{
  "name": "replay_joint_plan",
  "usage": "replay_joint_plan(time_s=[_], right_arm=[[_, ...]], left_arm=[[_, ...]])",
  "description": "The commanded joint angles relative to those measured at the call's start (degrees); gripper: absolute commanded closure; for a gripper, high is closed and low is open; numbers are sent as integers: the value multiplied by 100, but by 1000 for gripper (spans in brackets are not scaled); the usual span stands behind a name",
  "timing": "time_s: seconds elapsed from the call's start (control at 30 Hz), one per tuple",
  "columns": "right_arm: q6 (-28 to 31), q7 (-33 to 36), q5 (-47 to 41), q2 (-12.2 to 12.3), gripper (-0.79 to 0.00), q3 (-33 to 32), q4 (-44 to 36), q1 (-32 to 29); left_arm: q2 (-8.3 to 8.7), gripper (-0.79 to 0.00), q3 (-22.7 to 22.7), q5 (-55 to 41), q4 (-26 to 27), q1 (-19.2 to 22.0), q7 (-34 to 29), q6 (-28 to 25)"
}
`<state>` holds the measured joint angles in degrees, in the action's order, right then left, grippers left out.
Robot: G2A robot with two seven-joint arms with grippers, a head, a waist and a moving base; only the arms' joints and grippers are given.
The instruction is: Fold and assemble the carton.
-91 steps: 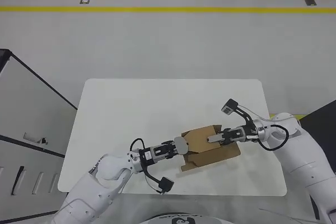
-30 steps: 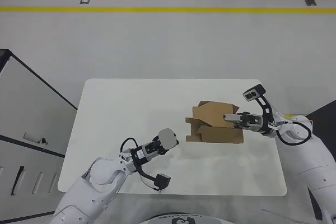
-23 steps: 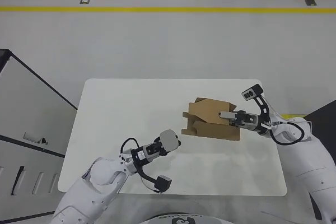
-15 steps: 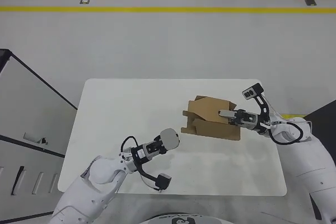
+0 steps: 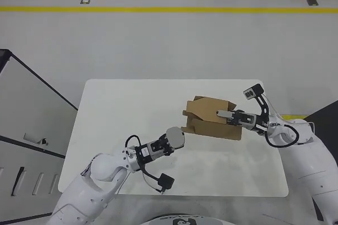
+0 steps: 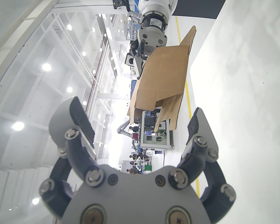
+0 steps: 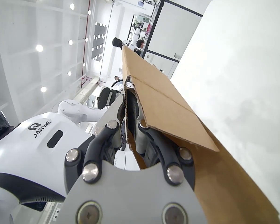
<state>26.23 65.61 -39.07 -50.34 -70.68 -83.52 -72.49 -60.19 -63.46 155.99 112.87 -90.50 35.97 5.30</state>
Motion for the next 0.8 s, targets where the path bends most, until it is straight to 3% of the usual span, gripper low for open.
replay_joint_plan(time_s=[0.0, 0.17, 0.27, 0.57, 0.67, 0.77], right_arm=[[5, -82, 49, -6, 0, 8, -72, -21], [232, -326, 432, -11, 0, -77, -241, -134], [389, -390, 594, -13, 0, -133, -279, -171], [446, -450, 635, -19, 0, -151, -286, -192], [459, -586, 757, -26, 0, -161, -392, -232], [600, -678, 1001, -21, 0, -235, -476, -292]], left_arm=[[0, -785, -17, 47, -30, 3, -201, -232], [-21, -785, -65, -1016, 84, 122, -345, -1499], [-36, -785, -134, -1716, 83, 220, -375, -1981], [-53, -785, -168, -2037, 29, 215, -536, -2028], [-82, -785, -207, -2885, -7, 292, -1203, -3060], [-118, -785, -262, -4091, -126, 448, -1216, -3772]])
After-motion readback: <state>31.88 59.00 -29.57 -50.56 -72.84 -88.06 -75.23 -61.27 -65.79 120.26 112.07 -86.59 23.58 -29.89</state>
